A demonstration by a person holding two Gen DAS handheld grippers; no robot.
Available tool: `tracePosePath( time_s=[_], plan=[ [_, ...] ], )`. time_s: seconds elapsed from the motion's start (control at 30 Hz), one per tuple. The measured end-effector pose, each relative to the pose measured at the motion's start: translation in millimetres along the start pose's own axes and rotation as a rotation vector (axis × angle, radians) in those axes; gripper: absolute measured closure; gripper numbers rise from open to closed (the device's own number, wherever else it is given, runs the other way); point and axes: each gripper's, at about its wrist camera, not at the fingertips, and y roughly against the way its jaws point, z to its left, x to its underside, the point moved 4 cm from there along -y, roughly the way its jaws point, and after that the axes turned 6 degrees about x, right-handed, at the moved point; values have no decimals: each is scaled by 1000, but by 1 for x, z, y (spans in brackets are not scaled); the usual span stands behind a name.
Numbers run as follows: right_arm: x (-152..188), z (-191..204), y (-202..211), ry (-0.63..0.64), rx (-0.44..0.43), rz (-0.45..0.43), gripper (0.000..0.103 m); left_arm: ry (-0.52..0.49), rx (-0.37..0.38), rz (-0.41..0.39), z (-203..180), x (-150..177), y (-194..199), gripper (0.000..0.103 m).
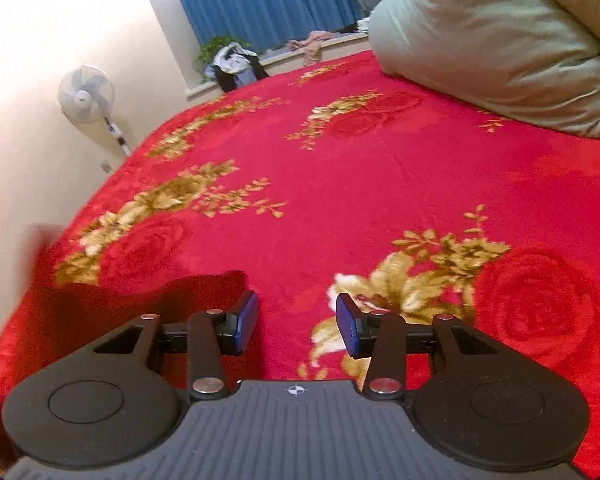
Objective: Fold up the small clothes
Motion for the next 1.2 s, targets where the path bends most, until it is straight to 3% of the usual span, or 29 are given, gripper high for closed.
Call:
tracePosePath(
  time_s=[0.07, 0.13, 0.23, 0.43, 0.5, 0.57, 0.67, 0.77, 0.9, 1.0, 1.07, 1.13, 1.2],
  plan=[
    [1, 3, -1, -15, -69, 15, 58, 22, 58, 47, 5, 6, -7, 52],
    [6, 11, -4, -24, -154, 63, 56, 24, 78, 0, 16, 7, 10, 45],
    [18, 26, -12, -23, -283, 165, 52, 67, 92, -51, 48, 9, 43, 43],
    [42, 76, -4, 125, -481, 233, 49, 83, -81, -75, 119, 11, 85, 40],
    [54, 90, -3, 198, -509, 257, 48, 105, -115, -79, 140, 11, 92, 40],
    [70, 100, -9, 294, -447, 280, 50, 126, -134, -77, 157, 9, 94, 36],
    [80, 104, -10, 328, -425, 290, 83, 190, -137, -67, 173, 11, 94, 23],
    [67, 92, 7, 263, -473, 244, 86, 258, -107, -40, 185, 7, 80, 23],
    [27, 73, 68, 195, -505, 96, 86, 307, -75, -50, 196, -5, 71, 23],
    [24, 57, 96, 218, -410, 39, 86, 326, -21, -53, 200, -19, 62, 20],
    [36, 45, 83, 207, -313, 109, 86, 337, 43, -32, 199, -22, 50, 19],
    [63, 29, 50, 193, -176, 250, 86, 350, 94, 10, 199, -20, 33, 19],
    [86, 21, 27, 148, -128, 368, 86, 337, 81, 93, 200, -10, 13, 13]
  ],
)
